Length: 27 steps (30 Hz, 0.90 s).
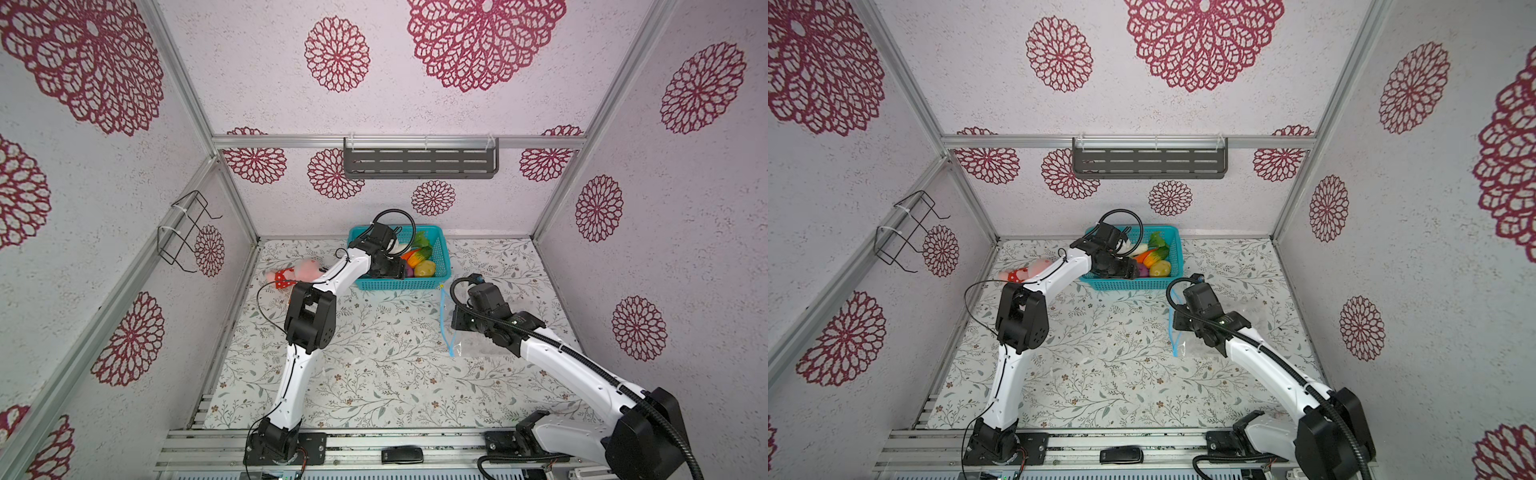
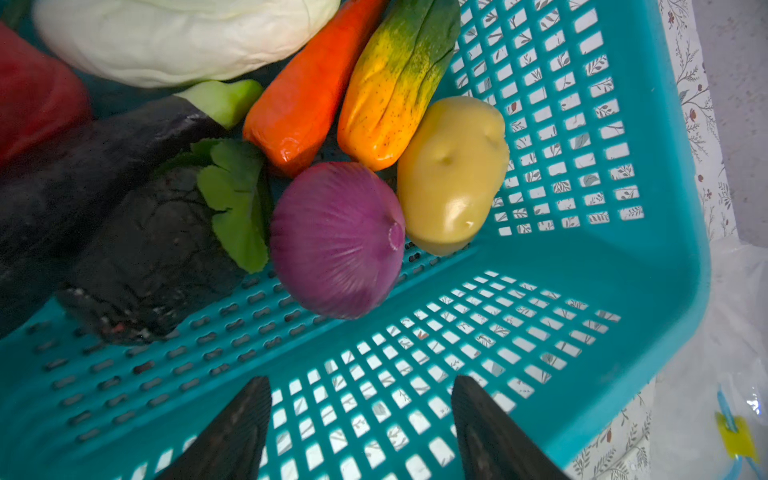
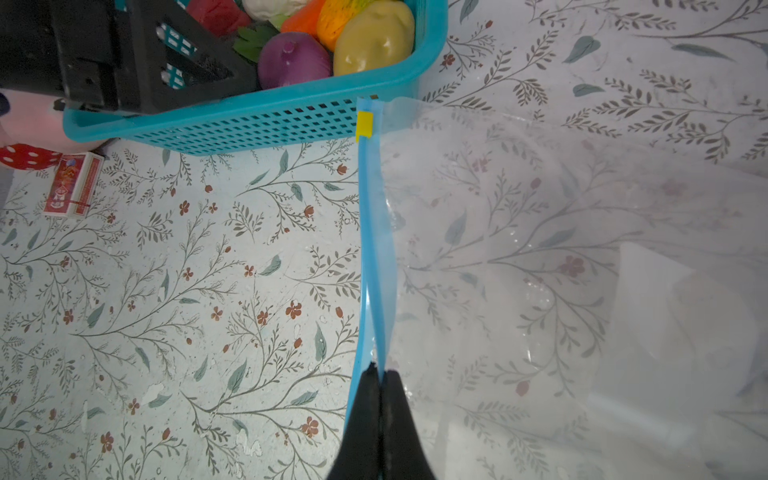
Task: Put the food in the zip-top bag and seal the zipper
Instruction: 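Lower the left gripper over the vegetables while the right holds the bag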
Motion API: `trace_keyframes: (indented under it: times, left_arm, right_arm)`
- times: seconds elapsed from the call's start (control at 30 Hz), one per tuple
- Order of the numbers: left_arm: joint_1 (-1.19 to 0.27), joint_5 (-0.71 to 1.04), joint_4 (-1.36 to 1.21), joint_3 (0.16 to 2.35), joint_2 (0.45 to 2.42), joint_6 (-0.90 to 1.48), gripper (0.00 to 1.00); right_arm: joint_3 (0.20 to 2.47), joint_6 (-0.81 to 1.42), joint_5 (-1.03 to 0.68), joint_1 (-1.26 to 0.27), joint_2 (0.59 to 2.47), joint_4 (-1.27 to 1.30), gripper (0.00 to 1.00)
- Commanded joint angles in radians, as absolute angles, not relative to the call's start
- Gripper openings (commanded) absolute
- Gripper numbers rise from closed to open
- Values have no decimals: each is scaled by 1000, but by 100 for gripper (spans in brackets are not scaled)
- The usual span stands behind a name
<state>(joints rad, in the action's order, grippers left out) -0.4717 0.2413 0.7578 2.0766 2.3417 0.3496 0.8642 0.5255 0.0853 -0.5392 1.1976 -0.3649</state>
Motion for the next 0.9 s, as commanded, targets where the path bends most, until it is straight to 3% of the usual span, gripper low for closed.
trace_keyframes:
  times: [0.0, 0.13, 0.43, 0.87]
  left_arm:
    - [-499, 242, 758, 2031, 2290, 367, 72]
    - [-497, 209, 738, 2004, 2263, 364, 72]
    - [-457, 79, 794, 2208, 2324, 365, 75]
    - [-363, 31, 858, 2386, 2449, 89, 75]
  right_arm:
    - [856, 540, 85, -535, 1163, -371, 0]
    - [842, 548, 70, -534, 1155, -367, 0]
    - [812, 554, 45, -535, 1143, -337, 0]
    - [824, 530, 17, -534, 1209, -295, 0]
